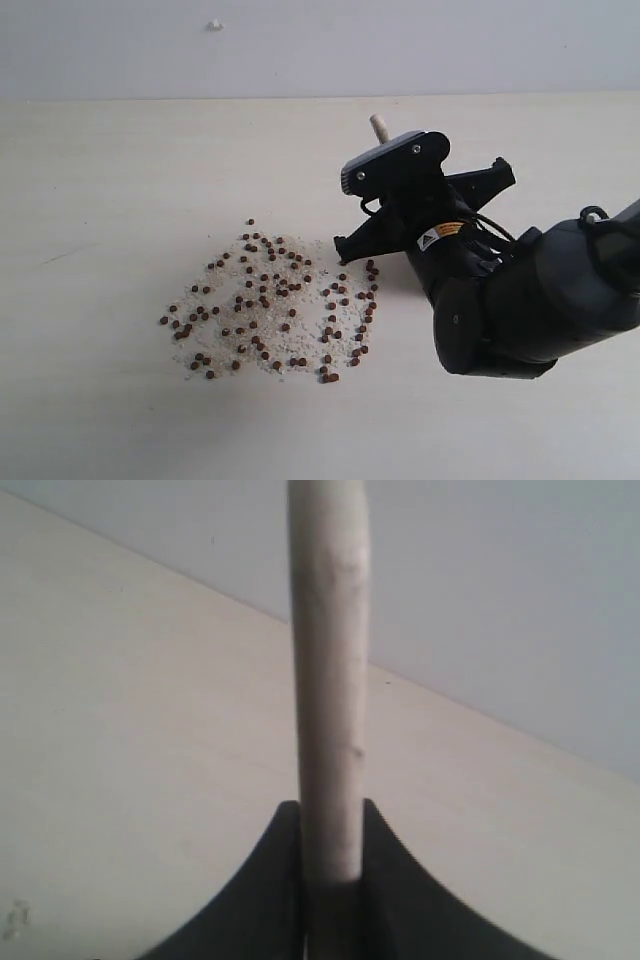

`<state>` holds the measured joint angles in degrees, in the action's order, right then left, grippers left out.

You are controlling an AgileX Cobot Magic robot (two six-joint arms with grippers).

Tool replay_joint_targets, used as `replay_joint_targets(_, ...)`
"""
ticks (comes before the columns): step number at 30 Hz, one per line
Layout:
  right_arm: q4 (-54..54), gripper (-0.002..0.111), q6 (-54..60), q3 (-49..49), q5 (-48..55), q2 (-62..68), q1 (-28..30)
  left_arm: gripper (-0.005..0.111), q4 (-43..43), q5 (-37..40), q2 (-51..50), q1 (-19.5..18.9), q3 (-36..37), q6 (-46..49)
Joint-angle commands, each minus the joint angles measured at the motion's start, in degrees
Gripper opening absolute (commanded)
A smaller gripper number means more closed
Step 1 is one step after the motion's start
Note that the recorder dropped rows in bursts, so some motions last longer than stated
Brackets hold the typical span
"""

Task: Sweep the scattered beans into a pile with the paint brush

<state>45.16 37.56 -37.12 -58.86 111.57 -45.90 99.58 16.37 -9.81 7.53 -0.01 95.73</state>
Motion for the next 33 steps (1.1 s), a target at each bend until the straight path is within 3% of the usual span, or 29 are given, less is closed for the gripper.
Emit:
replay_joint_targets(1, -3.1, 0.000, -8.5, 0.0, 5.3, 0.1, -0.1, 0.000, 0.4, 0.3, 0.5, -0.2, 0.0, -0.2)
replay_joint_targets(9, -3.7, 0.000, -14.0, -7.2, 19.9, 0.1, -0.1, 0.000, 0.4, 0.3, 0.5, -0.2, 0.0, -0.2)
replay_joint_targets(15, -3.6, 0.000, -17.2, -11.1, 24.5, 0.1, -0.1, 0.000, 0.4, 0.3, 0.5, -0.2, 0.0, 0.0)
replay_joint_targets(24, -5.7, 0.000, -25.9, -12.0, 21.9, 0.1, -1.4, 0.000, 0.4, 0.3, 0.5, -0.2, 0.0, 0.0)
replay_joint_targets(33, -0.3, 0.000, -15.0, -12.0, 17.3, -2.9, -3.1, 0.000, 0.4, 0.3, 0.5, -0.2, 0.0, 0.0)
